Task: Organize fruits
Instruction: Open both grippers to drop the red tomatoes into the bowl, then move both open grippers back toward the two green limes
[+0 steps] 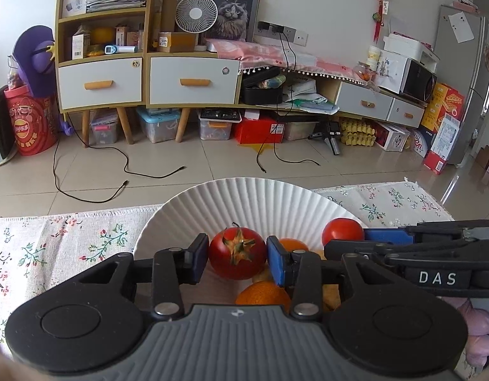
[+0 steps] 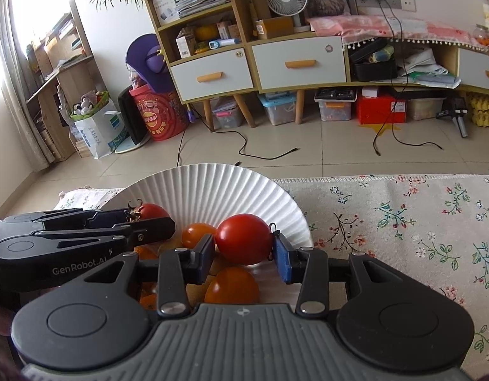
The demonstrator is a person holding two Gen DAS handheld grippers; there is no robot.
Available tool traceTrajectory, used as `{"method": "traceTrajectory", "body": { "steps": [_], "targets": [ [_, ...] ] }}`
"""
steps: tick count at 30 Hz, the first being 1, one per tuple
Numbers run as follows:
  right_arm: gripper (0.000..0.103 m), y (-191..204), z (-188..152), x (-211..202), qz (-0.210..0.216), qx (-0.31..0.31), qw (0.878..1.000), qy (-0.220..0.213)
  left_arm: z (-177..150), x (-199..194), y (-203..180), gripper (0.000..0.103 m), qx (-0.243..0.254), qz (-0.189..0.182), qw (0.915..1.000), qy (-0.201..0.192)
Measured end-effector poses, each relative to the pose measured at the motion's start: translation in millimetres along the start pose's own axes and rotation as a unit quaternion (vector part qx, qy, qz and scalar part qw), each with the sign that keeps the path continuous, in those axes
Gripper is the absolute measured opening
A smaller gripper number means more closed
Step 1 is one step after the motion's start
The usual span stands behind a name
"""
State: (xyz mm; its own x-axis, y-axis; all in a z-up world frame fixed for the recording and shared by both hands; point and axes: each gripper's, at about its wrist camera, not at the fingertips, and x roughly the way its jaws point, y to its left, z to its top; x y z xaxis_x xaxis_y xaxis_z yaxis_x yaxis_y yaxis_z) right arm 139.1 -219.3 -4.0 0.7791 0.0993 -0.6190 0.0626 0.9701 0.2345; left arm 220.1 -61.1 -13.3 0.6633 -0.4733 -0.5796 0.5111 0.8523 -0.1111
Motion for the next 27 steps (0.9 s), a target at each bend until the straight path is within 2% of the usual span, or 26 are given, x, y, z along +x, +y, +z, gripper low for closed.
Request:
{"method": "traceTrajectory", "body": {
  "steps": [7,13,27],
  "targets": [
    [0.048,-1.0,5.2,-8.8,0.0,0.015,1.0,-0.013,2.9,-9.4,2.2,0.044,0.001,0.007,1.0,-0.002],
    [0.054,1.5,6.4,-18.8,-0.005,0.017,1.0,-0.011,2.8,-26.9,4.7,0.056,-0.002,0.012,0.9999,-0.004],
    [0.077,26.2,-0.9,-51.2,-0.012,0.001,1.0,-0.01,-11.3,-80.1,6.8,0.081,0.013,0.023,0.9996,-0.005]
  ]
}}
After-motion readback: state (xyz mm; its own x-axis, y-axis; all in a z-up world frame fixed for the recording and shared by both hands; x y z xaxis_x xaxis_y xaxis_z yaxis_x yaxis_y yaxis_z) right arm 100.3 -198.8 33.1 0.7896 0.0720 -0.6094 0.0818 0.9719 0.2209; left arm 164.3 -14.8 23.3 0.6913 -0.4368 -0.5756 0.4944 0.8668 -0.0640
